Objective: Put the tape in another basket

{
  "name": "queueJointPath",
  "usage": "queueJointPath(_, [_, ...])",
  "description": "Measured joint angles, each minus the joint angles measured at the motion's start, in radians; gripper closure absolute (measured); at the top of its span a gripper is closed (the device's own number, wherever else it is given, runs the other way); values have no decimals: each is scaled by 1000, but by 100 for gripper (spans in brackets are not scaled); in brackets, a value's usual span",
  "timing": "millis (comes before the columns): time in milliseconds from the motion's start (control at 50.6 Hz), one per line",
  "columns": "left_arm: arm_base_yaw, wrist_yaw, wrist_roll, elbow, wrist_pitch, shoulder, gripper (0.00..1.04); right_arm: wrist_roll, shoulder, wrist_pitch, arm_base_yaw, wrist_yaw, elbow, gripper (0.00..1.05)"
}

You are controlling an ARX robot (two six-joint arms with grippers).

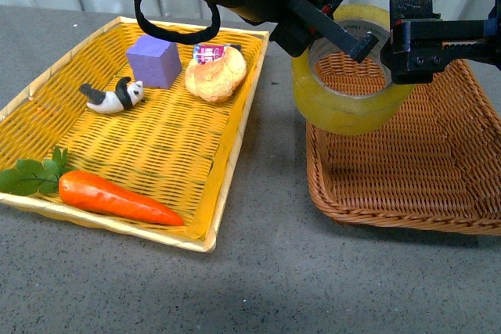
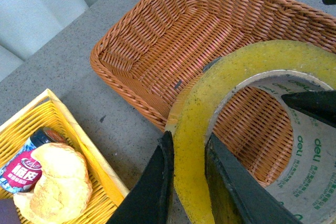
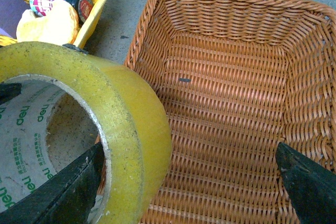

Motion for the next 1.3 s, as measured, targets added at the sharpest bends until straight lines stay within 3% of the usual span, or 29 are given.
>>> queueJointPath(119, [0,0,0,0,0,0,91,19,3,-11,2,-9,4,38])
queueJointPath(435, [-5,4,-5,0,0,0,91,45,3,-30,17,-24,13,83])
queueJointPath(514, [-6,8,-10,0,2,0,91,58,3,-31,17,-20,14,88])
queueJointPath(771, [-6,9,-20,1,3,0,91,62,8,-31,9,-20,14,88])
queueJointPath(830, [-16,-56,-19,1,12,0,91,56,17,-27,-1,-27,16,89])
queueJointPath(909, [-35,-155,-16,0,25,-1,74,45,37,-20,-20,-18,25,89])
queueJointPath(1067, [-19,-202,-24,-7,35,-10,52,32,69,-16,-52,8,27,89])
queueJointPath(1185, [22,-233,-27,-30,56,-31,27,27,127,-13,-101,23,32,89])
queueJointPath(1304, [40,-264,-36,-59,85,-43,9,22,164,-3,-116,16,42,89])
